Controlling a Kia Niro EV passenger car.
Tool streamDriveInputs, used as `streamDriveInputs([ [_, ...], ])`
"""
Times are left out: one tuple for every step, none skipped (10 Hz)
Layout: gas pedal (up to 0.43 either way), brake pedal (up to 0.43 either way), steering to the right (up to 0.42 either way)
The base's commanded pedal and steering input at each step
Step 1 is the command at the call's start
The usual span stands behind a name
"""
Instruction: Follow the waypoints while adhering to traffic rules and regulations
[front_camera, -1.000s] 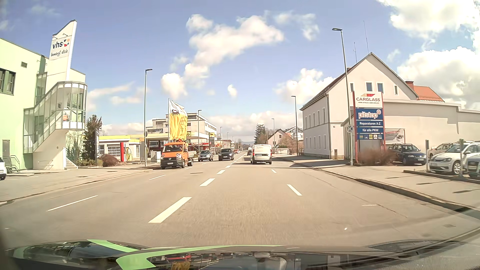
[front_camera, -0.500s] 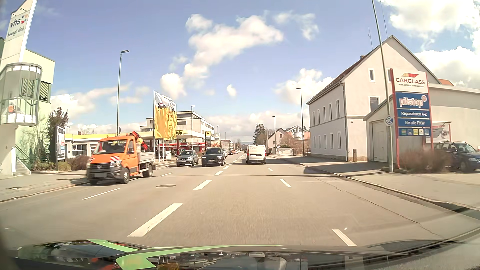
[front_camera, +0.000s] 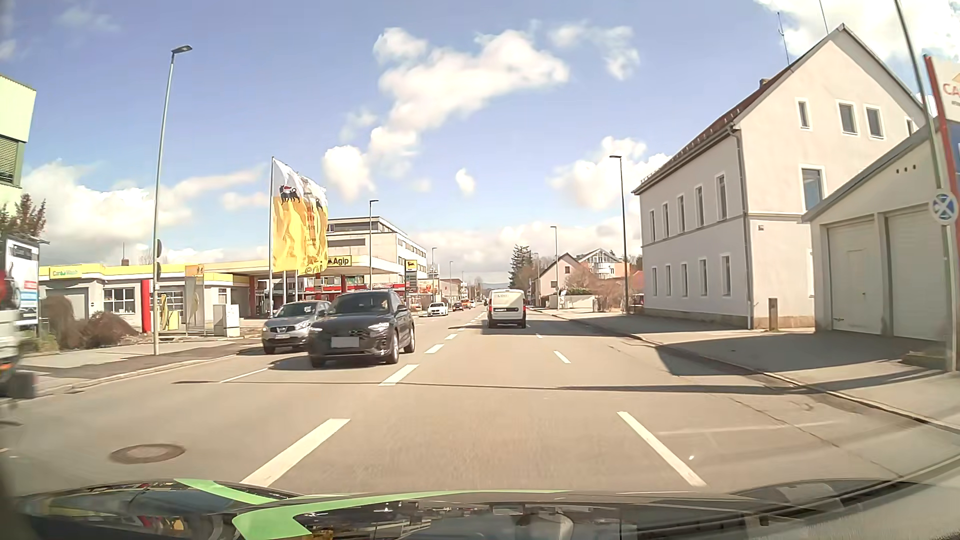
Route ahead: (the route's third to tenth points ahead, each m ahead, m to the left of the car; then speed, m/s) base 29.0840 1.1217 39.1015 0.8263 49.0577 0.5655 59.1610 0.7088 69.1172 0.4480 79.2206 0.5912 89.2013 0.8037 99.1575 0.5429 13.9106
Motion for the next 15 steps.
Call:
streamDriveInputs([
  [0.087,0.000,-0.002],
  [0.087,0.000,-0.002],
  [0.087,0.000,-0.002],
  [0.087,0.000,-0.002],
  [0.087,0.000,-0.002],
  [0.087,0.000,-0.002],
  [0.087,0.000,-0.002],
  [0.087,0.000,-0.002],
  [0.098,0.000,-0.002],
  [0.098,0.000,-0.002],
  [0.098,0.000,-0.002],
  [0.098,0.000,-0.002],
  [0.098,0.000,-0.002],
  [0.098,0.000,-0.002],
  [0.098,0.000,-0.002],
])
